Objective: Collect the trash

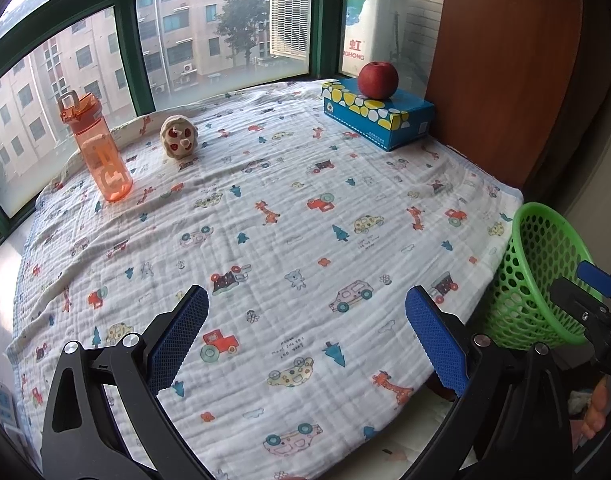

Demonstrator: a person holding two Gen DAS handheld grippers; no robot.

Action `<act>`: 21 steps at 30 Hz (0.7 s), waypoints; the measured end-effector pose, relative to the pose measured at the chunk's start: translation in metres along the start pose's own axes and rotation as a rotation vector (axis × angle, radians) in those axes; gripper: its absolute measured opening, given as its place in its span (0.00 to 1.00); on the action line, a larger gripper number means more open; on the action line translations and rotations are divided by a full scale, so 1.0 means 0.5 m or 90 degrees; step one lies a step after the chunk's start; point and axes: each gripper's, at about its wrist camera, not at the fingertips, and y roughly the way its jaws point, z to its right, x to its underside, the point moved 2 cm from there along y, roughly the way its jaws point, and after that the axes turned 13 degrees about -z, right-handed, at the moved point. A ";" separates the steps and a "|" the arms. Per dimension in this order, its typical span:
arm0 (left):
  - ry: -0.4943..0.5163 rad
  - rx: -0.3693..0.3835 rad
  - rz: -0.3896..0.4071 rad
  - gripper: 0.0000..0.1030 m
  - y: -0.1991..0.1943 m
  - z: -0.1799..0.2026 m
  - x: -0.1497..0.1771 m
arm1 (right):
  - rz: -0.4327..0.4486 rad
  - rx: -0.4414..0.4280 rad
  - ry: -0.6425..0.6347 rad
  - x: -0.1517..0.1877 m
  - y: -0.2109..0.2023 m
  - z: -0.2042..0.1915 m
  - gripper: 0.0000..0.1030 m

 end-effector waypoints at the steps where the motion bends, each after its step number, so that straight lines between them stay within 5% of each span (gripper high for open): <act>1: 0.000 0.000 0.000 0.95 0.000 0.000 0.000 | -0.001 -0.001 0.000 0.000 0.000 0.000 0.89; 21: -0.005 -0.001 -0.005 0.95 0.007 -0.004 0.006 | -0.003 -0.003 -0.002 0.001 0.005 -0.005 0.89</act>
